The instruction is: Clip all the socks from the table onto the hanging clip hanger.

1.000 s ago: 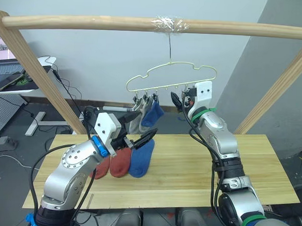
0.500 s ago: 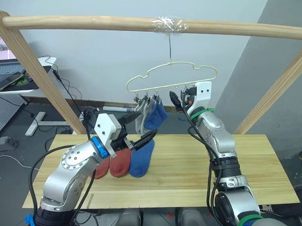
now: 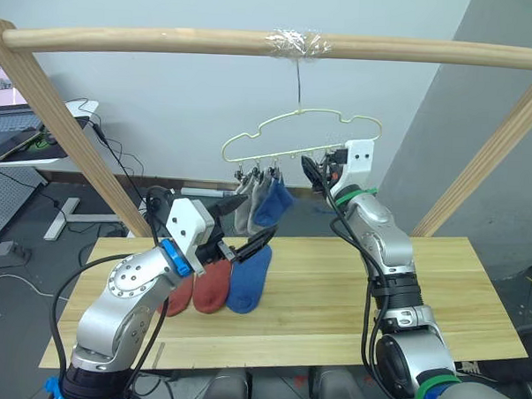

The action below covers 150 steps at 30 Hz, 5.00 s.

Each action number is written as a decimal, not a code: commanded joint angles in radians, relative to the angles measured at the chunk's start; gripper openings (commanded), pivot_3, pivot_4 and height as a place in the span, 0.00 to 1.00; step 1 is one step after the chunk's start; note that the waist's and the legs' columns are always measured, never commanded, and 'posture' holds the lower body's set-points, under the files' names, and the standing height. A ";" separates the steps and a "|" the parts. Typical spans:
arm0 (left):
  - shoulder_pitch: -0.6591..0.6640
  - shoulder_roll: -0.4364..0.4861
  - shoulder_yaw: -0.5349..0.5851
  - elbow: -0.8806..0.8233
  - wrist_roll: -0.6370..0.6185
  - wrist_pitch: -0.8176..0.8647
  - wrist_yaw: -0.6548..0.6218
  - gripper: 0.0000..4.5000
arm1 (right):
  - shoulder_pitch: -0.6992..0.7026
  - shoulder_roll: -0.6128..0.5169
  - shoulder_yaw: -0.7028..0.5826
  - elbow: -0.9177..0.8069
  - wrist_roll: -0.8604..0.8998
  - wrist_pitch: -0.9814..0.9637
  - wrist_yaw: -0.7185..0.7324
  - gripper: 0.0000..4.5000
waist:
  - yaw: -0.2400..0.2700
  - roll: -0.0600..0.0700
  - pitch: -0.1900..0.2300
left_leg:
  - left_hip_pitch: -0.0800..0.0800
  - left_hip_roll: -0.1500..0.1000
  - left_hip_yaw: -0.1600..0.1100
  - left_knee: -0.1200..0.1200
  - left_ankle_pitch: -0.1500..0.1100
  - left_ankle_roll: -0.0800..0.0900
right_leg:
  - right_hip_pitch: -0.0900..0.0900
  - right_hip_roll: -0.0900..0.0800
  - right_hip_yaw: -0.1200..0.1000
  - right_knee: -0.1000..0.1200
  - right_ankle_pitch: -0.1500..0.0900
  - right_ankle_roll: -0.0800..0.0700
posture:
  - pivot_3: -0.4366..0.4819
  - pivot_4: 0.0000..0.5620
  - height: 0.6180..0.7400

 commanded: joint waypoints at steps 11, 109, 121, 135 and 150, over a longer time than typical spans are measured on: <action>-0.011 0.006 0.010 -0.018 0.002 -0.018 -0.007 1.00 | -0.026 0.003 0.010 0.006 0.001 -0.018 0.009 0.57 | 0.000 0.000 0.000 | 0.000 0.000 0.000 0.000 0.000 0.000 | 0.000 0.000 0.000 0.000 0.000 0.000 | 0.52 0.20 1.00; -0.003 -0.013 -0.022 -0.036 0.000 0.017 0.003 1.00 | -0.049 0.011 0.012 0.019 -0.010 -0.058 -0.003 0.22 | 0.000 0.001 0.002 | -0.001 0.000 0.000 -0.002 0.000 0.000 | -0.001 0.000 0.000 -0.002 -0.005 0.001 | 0.51 0.21 1.00; 0.001 0.032 -0.101 0.127 0.197 0.030 0.064 1.00 | -0.035 -0.016 0.010 -0.007 -0.001 -0.011 0.014 0.00 | -0.001 0.001 0.003 | -0.001 0.000 0.000 -0.003 0.000 0.000 | -0.002 0.000 0.000 -0.002 -0.005 0.001 | 0.51 0.22 1.00; -0.212 -0.135 -0.215 0.896 0.442 -0.209 0.084 1.00 | 0.036 -0.055 0.023 -0.151 0.005 0.125 0.012 0.00 | -0.009 0.003 0.006 | -0.004 0.000 0.000 -0.002 0.000 0.000 | -0.004 0.000 -0.001 -0.003 -0.003 0.004 | 0.41 0.28 1.00; -0.210 -0.158 -0.263 1.009 0.508 -0.255 -0.024 0.49 | 0.053 -0.062 0.006 -0.200 0.008 0.162 -0.014 0.00 | -0.041 0.003 0.007 | -0.003 0.001 0.000 -0.002 0.000 0.001 | -0.003 0.000 -0.001 -0.002 -0.003 0.005 | 0.39 0.29 1.00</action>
